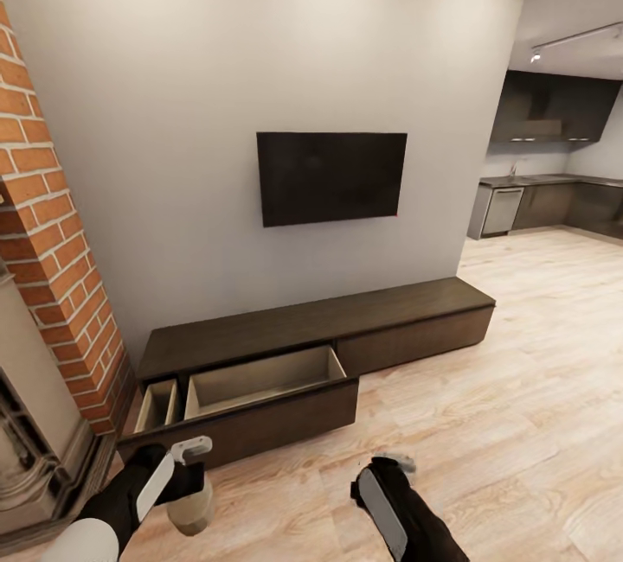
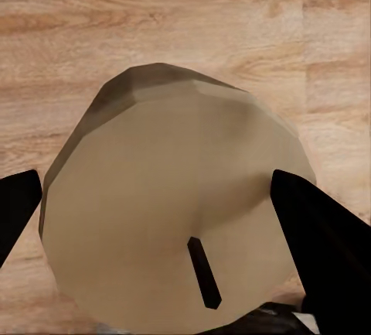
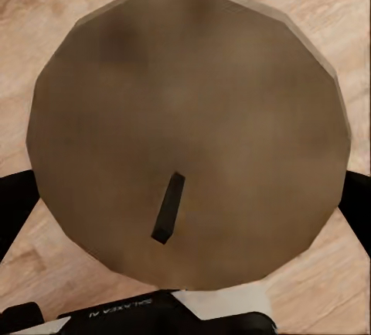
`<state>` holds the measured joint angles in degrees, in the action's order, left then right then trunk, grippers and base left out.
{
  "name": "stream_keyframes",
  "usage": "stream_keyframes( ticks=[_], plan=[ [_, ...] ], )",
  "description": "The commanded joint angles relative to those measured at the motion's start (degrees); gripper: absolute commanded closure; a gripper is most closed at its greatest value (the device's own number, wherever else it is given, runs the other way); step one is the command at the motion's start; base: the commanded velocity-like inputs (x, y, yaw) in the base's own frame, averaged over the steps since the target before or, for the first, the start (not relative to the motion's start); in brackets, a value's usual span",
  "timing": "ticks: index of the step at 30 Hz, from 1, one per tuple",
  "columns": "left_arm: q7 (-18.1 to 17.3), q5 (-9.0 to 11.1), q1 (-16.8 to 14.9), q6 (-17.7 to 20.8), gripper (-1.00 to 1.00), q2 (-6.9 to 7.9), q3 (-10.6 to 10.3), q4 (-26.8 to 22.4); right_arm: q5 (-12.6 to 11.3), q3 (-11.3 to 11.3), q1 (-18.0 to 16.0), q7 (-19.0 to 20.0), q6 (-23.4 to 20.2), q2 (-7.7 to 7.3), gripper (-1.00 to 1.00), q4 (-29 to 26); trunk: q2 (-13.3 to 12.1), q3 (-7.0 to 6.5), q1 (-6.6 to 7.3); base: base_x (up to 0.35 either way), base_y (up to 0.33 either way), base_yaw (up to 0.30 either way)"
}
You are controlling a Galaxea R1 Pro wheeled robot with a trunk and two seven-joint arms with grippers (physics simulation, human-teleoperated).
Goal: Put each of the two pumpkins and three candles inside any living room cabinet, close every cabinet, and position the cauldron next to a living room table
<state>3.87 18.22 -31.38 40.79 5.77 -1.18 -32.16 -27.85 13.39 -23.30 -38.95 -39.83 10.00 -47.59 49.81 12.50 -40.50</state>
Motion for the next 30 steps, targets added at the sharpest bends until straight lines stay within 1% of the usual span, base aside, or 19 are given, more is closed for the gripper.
stream_keyframes(
  ticks=[1,4,5,7,8,9,10,15,21,28,30],
  plan=[
    [-0.03,-0.04,0.0,1.89,1.0,0.05,0.08,-0.91,-0.59,-0.01,-1.25,-1.15,-2.66,0.0,1.0,-1.4,-0.42,-0.17,0.23,0.0,0.0,0.0],
    [-0.01,-0.09,-0.04,6.31,1.0,0.14,0.25,-3.45,-1.03,-0.07,-6.54,-2.53,-10.89,0.0,1.0,-3.54,-1.62,-0.71,0.88,0.0,0.0,0.0],
    [0.04,-0.1,-0.16,7.62,1.0,0.22,0.28,-3.83,-1.14,-0.08,-7.93,-2.74,-12.45,0.0,1.0,-3.81,-2.03,-0.89,1.1,0.0,0.0,0.0],
    [0.08,-0.11,-0.44,9.27,1.0,0.43,0.68,-4.16,-1.33,0.25,-8.98,-2.84,-13.56,0.0,1.0,-4.16,-2.83,-1.25,1.54,0.0,0.0,0.0],
    [0.11,-0.13,-0.57,9.6,1.0,0.54,1.23,-4.22,-1.36,0.58,-9.16,-2.86,-13.74,0.0,1.0,-4.21,-3.23,-1.43,1.76,0.0,0.0,0.0],
    [0.17,-0.13,-1.25,11.37,1.0,0.83,4.1,-4.84,-1.43,2.09,-9.45,-2.64,-14.03,0.0,1.0,-4.3,-3.63,-1.61,1.98,0.0,0.0,0.0],
    [0.17,-0.17,-1.37,12.36,1.0,0.87,4.61,-5.7,-1.43,2.27,-9.48,-2.59,-13.87,0.0,1.0,-4.28,-3.63,-1.61,1.98,0.0,0.0,0.0],
    [0.17,-0.13,-1.48,13.42,1.0,0.75,5.1,-8.35,-1.42,2.56,-9.53,-2.6,-13.68,0.0,1.0,-4.38,-3.63,-1.61,1.98,0.0,0.0,0.015],
    [0.17,-0.14,-1.49,13.17,1.0,0.47,5.14,-8.86,-1.48,2.68,-9.53,-2.7,-13.61,0.0,1.0,-4.56,-3.63,-1.61,1.98,0.03,0.0,0.241],
    [0.09,-0.12,-1.49,13.09,1.0,0.69,5.16,-8.89,-1.5,2.69,-9.55,-2.71,-13.61,0.0,1.0,-4.53,-3.63,-1.61,1.98,0.256,0.0,0.288],
    [0.04,-0.12,-1.49,13.09,1.0,0.63,5.17,-8.89,-1.45,2.74,-9.51,-2.68,-13.55,0.0,1.0,-4.72,-3.63,-1.61,1.98,0.314,0.0,0.155]
  ],
)
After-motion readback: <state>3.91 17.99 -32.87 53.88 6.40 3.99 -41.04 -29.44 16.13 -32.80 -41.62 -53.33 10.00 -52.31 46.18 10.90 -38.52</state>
